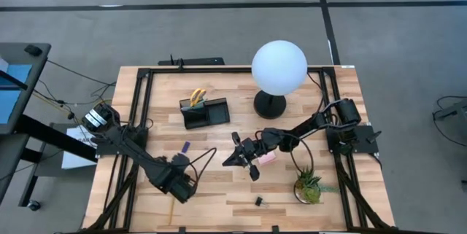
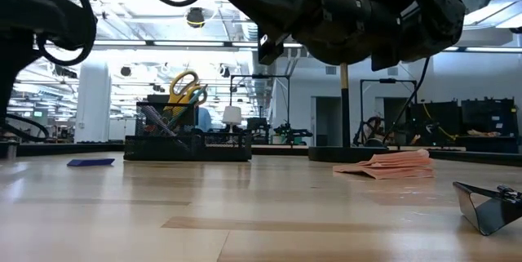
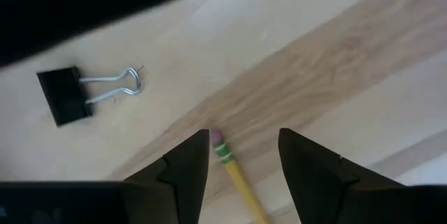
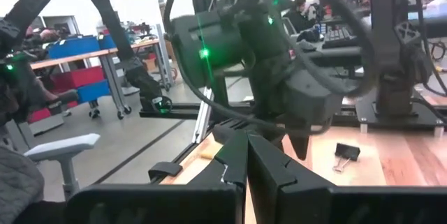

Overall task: Pick and place office supplies into organizer
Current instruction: Put the yellow pencil into the black desk organizer

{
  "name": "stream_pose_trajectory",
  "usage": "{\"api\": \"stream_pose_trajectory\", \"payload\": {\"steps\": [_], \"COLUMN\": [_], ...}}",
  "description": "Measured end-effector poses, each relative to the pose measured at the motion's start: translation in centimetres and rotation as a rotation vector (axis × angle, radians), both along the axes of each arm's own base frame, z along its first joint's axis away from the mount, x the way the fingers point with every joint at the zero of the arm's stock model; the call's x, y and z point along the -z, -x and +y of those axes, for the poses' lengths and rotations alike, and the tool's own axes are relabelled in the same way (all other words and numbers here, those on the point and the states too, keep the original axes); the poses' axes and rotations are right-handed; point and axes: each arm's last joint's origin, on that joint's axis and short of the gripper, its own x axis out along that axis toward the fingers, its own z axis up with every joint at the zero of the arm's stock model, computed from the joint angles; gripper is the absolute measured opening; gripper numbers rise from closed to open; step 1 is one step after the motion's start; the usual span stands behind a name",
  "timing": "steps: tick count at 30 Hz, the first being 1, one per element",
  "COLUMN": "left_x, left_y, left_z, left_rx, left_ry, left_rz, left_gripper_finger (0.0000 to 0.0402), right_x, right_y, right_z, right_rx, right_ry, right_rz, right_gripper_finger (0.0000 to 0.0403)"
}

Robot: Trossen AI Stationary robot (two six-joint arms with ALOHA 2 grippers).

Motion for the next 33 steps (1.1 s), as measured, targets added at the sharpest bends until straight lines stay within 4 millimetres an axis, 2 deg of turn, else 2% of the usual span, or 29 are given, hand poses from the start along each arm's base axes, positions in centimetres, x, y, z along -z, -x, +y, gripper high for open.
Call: {"api": "stream_pose_trajectory", "payload": {"steps": [12, 18, 26, 33], "left_x": [1.2, 2.5, 3.1, 3.1], "left_y": [1.2, 1.1, 1.5, 1.5], "left_z": [-0.1, -0.1, 0.2, 0.2], "left_rx": [-0.14, -0.147, -0.148, -0.133], "left_ry": [-0.007, 0.048, 0.058, 0.063], "left_rz": [0.001, -0.05, -0.029, -0.023], "left_gripper_finger": [0.0169, 0.0169, 0.0168, 0.0116], "right_x": [0.4, 0.4, 0.4, 0.5], "right_y": [0.0, 0.0, 0.0, -0.1], "right_z": [0.0, 0.0, -0.1, -0.2], "right_rx": [0.0, 0.0, 0.002, 0.005], "right_ry": [0.008, 0.009, 0.01, 0.011], "right_rz": [0.042, 0.042, 0.042, 0.051], "right_gripper_finger": [0.0, 0.0, 0.0, 0.0]}}
